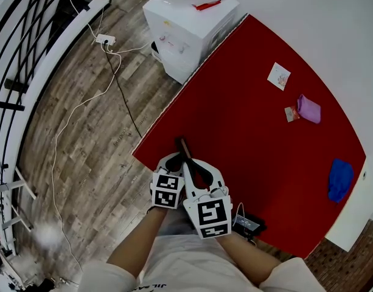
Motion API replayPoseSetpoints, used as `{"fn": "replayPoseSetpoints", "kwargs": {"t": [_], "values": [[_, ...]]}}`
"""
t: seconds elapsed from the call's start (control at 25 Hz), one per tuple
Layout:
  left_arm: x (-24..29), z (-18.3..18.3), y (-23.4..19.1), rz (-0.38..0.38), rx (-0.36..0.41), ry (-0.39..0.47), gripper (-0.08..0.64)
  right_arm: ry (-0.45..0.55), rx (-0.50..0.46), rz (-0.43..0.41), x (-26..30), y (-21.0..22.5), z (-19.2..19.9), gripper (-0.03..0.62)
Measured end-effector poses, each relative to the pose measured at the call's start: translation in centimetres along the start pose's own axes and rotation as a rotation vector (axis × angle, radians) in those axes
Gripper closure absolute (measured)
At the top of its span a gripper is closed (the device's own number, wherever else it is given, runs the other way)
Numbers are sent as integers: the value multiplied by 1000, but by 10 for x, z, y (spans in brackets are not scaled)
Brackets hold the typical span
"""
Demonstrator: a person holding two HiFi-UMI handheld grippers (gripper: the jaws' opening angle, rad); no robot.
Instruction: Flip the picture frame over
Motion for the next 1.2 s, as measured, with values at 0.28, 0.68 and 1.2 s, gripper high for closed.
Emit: {"fn": "replayPoseSetpoints", "kwargs": {"t": [0.28, 0.68, 1.2], "values": [[-7, -4, -1, 24, -3, 29, 555, 2, 8, -47, 3, -3, 1, 578], [-16, -11, -8, -6, 38, 36, 555, 30, 76, -122, 1, 11, 7, 578], [-54, -46, -10, 26, -69, 110, 530, 29, 72, -117, 1, 18, 5, 578]]}}
Point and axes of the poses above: the fingertips, and each gripper's own axes: x forward along the fingers, y to its right, z out of its underside, the point moved 5 cm from there along -x, backward along the fingers, and after that the axes turned 1 degree about -x, right-handed, at the moved point
